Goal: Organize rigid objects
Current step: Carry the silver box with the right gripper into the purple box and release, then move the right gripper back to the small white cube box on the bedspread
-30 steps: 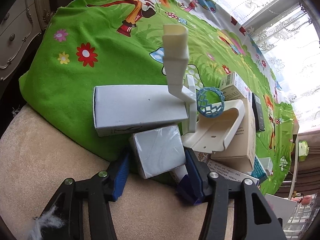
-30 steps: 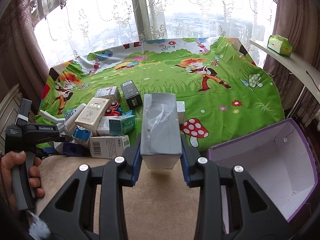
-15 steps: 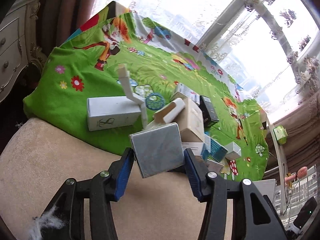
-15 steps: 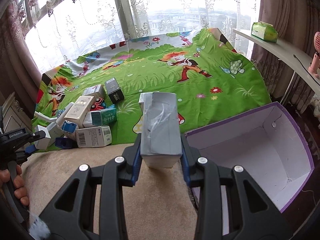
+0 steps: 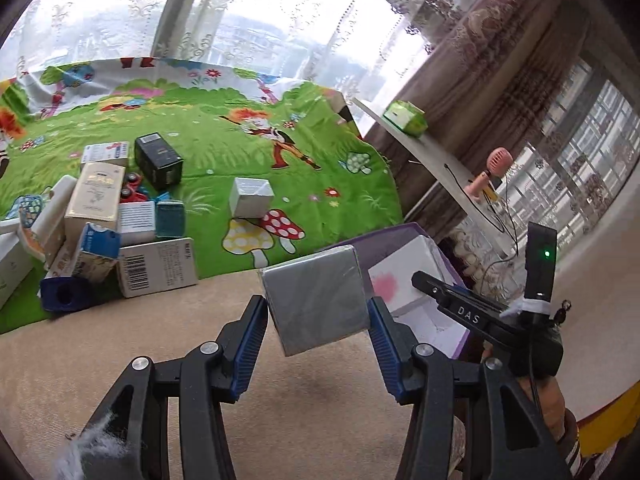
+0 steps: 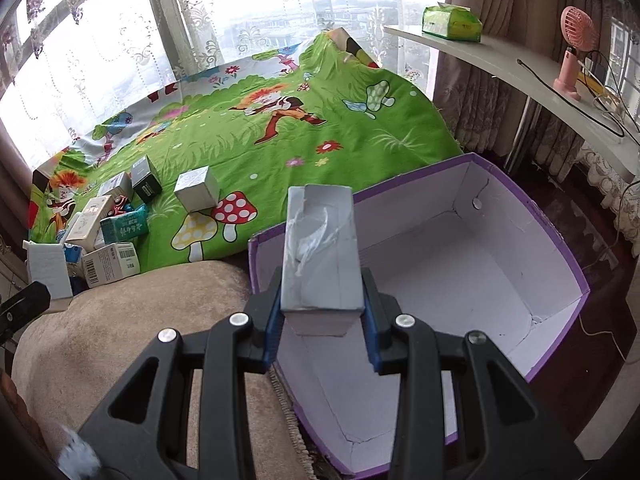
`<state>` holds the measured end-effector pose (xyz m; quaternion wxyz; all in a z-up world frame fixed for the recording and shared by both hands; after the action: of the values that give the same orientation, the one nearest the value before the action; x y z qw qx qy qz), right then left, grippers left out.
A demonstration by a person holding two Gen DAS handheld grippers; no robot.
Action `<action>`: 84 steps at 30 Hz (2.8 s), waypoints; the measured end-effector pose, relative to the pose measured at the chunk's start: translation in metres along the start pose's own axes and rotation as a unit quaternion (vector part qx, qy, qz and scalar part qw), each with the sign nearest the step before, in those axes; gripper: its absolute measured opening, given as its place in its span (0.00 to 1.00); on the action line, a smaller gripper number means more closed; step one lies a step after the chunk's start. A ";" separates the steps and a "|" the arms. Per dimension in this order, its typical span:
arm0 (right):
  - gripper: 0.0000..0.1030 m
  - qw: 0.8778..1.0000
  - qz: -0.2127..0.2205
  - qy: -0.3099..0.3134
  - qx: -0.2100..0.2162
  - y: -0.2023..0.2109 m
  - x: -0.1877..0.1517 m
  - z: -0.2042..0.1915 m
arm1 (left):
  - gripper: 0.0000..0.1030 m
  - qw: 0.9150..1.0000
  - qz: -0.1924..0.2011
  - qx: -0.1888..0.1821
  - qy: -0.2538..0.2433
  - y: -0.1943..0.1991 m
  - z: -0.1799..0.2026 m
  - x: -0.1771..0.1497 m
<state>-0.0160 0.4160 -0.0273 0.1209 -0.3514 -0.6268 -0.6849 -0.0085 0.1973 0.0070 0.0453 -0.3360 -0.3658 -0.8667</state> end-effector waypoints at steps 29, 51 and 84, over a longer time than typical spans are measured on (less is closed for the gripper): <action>0.81 0.999 0.021 -0.038 0.000 0.010 0.008 0.028 | 0.73 0.999 0.007 0.019 -0.027 0.011 -0.001 0.005; 0.81 0.996 -0.015 0.034 0.085 -0.006 -0.005 -0.060 | 0.52 0.971 0.112 0.140 0.158 0.127 -0.171 -0.013; 0.82 0.988 -0.023 0.121 0.093 -0.076 0.059 -0.155 | 0.17 0.934 0.116 0.241 0.236 0.117 -0.284 0.036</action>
<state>-0.1559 0.3003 -0.0434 0.2123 -0.2386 -0.6766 -0.6635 -0.1543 -0.0709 -0.0441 0.3102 -0.1407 -0.5014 -0.7954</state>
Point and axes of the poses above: each gripper's, at about its wrist camera, not at the fingertips, and y roughly against the way its jaws point, z to its right, x to its top, the point moved 7 cm from there along -y, roughly the way its jaws point, and after that the axes turned 6 degrees about -x, right-handed, at the moved point
